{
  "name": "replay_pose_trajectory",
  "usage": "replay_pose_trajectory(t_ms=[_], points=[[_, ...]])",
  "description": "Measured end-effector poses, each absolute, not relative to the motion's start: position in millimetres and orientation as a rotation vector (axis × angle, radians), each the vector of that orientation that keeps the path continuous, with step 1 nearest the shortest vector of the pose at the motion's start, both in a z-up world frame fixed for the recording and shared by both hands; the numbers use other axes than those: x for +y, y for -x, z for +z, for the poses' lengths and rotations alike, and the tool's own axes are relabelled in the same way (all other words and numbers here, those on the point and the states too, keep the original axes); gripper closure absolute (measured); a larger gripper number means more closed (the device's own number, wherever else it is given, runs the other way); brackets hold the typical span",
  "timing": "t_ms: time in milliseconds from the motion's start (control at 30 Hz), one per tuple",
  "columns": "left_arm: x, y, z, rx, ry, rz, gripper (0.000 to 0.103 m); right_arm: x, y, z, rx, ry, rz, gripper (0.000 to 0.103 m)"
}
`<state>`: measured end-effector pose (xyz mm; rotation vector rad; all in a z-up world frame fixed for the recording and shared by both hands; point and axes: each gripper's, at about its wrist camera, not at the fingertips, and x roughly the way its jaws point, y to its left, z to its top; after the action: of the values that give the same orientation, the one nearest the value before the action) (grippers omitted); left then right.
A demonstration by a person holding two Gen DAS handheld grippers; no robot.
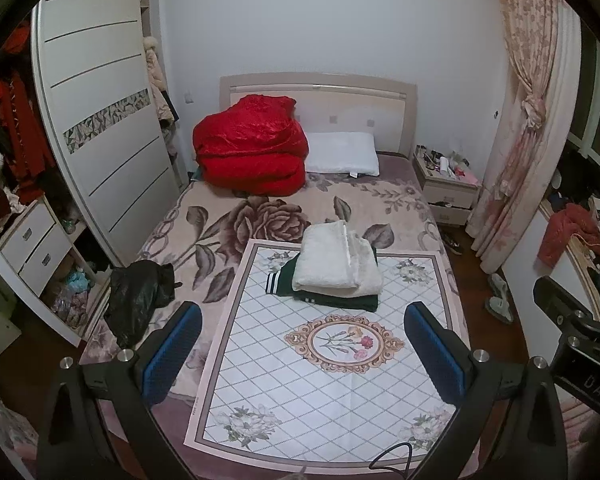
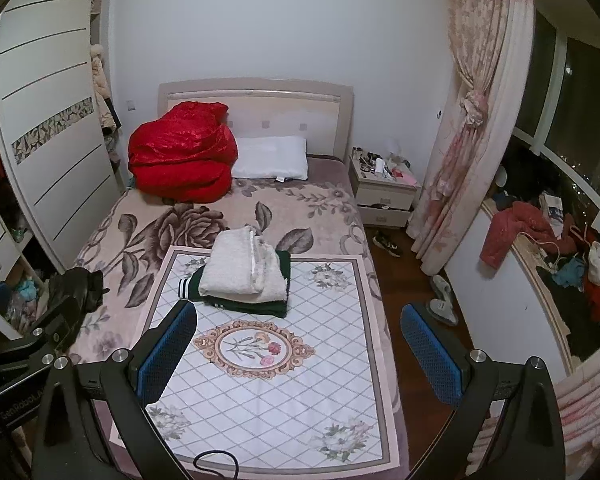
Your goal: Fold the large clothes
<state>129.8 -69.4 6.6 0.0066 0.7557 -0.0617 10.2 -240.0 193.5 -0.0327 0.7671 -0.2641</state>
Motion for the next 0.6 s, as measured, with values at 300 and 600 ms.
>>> replay_pose_trajectory(t_ms=[300,600], points=[[-69.7,-127.0,11.0,0.737,-0.006,-0.05,0.0,-243.3,-18.2,196.7,0.772,0.026,-0.235,0.0],[-67.4,-124.2,12.0,0.735,-0.003,-0.047,0.0,-243.2,-17.8,194.4,0.773,0.025,-0.23,0.0]])
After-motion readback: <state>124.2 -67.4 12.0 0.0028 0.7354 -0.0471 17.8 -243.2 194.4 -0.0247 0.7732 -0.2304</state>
